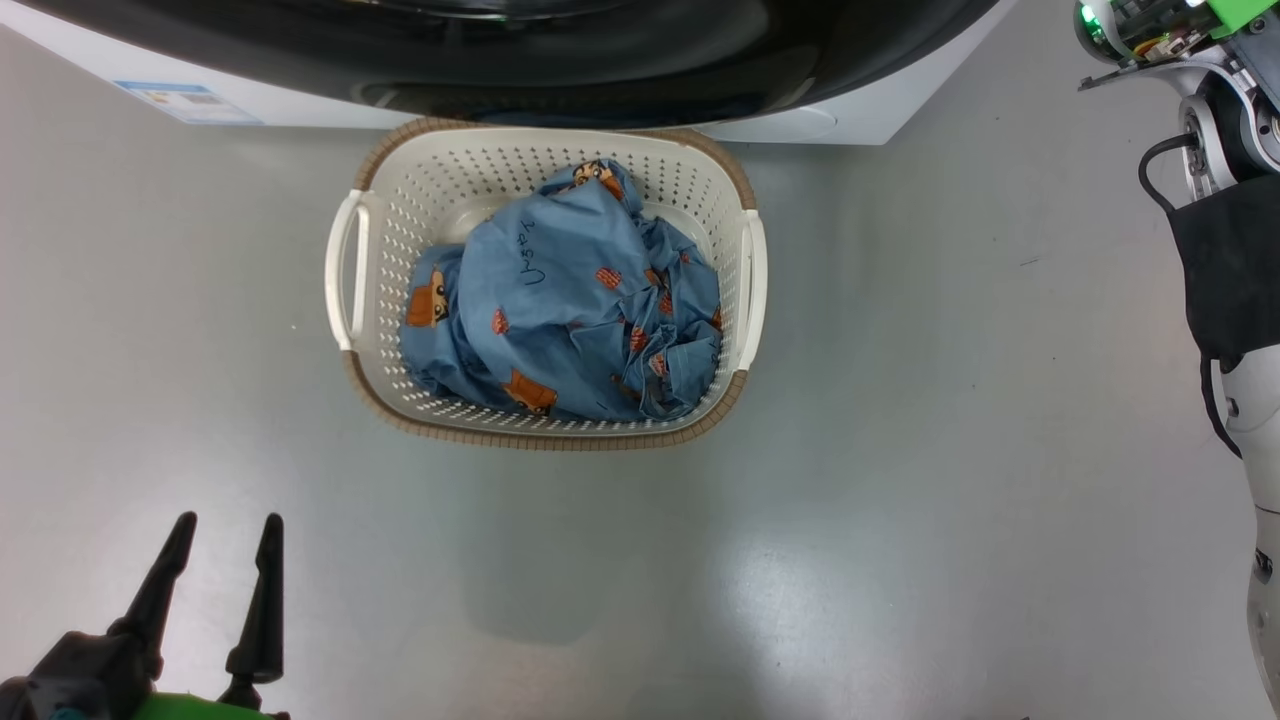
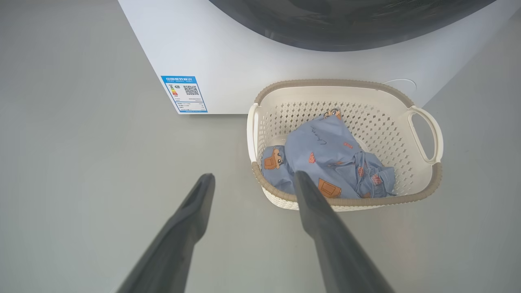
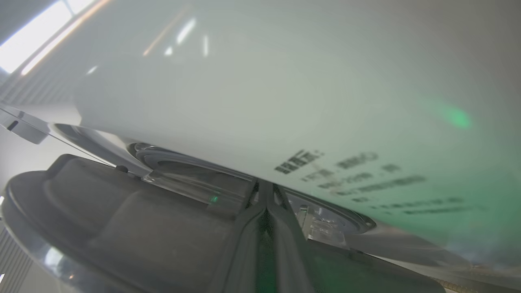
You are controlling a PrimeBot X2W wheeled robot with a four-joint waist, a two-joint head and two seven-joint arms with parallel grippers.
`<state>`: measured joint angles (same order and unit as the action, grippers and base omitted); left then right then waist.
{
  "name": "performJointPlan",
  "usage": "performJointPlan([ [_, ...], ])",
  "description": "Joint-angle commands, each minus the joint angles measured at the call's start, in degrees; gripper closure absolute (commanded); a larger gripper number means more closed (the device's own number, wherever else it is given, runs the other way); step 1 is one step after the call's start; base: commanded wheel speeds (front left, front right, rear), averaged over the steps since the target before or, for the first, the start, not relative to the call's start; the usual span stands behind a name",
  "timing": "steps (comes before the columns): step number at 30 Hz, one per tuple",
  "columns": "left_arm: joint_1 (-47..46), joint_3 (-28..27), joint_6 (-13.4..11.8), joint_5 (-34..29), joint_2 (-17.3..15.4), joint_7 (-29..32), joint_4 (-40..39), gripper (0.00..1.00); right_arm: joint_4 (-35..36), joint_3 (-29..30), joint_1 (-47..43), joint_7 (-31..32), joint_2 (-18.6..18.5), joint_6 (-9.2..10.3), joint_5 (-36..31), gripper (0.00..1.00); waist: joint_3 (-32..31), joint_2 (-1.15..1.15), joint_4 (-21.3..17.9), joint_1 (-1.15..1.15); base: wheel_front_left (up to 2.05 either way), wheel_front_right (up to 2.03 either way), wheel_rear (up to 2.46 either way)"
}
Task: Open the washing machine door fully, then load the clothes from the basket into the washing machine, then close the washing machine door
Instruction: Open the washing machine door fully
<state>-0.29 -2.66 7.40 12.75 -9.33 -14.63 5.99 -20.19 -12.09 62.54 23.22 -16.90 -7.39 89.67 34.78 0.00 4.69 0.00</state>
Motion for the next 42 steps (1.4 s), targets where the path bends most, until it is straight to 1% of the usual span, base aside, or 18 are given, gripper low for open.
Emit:
performJointPlan([
  [1, -0.6, -2.1, 0.1, 0.0, -0.9, -0.4, -0.8, 0.0, 1.4, -1.1, 0.2, 0.9, 1.2, -0.1, 0.6, 1.0, 0.0, 0.0, -0.1, 0.0, 0.0, 0.0, 0.0],
  [11, -0.8, -2.4, 0.1, -0.1, -0.6, -0.4, -0.4, 0.0, 1.9, -1.5, -0.5, 2.9, 1.2, -0.1, 1.0, 1.0, -0.7, 0.0, -0.9, 0.0, 0.0, 0.0, 0.0],
  [17, -1.4, -1.7, 0.1, 0.0, -0.4, -0.4, -0.4, 0.0, 2.2, -2.7, -2.0, 4.4, 1.4, -0.1, 0.8, 1.0, -1.9, 0.0, -1.9, 0.0, 0.0, 0.0, 0.0],
  [25, -1.5, -1.1, 0.1, 0.0, -0.2, -0.4, 0.3, 0.0, 2.1, -4.5, -4.7, 6.8, 1.9, -0.1, 1.0, 1.0, -3.7, 0.0, -2.4, 0.0, 0.0, 0.0, 0.0],
  [34, -0.4, -0.2, 0.1, -0.3, 0.7, -0.4, 1.7, 0.0, 2.8, -7.1, -10.3, 9.6, 3.1, -0.1, 1.3, 1.0, -7.8, 0.0, -2.3, 0.0, 0.0, 0.0, 0.0],
  [42, -0.7, 0.0, 0.1, -0.3, 2.5, -0.4, 2.3, 0.0, 4.5, -9.8, -16.3, 11.8, 4.5, -0.1, 1.5, 1.0, -11.7, 0.0, -1.7, 0.0, 0.0, 0.0, 0.0],
])
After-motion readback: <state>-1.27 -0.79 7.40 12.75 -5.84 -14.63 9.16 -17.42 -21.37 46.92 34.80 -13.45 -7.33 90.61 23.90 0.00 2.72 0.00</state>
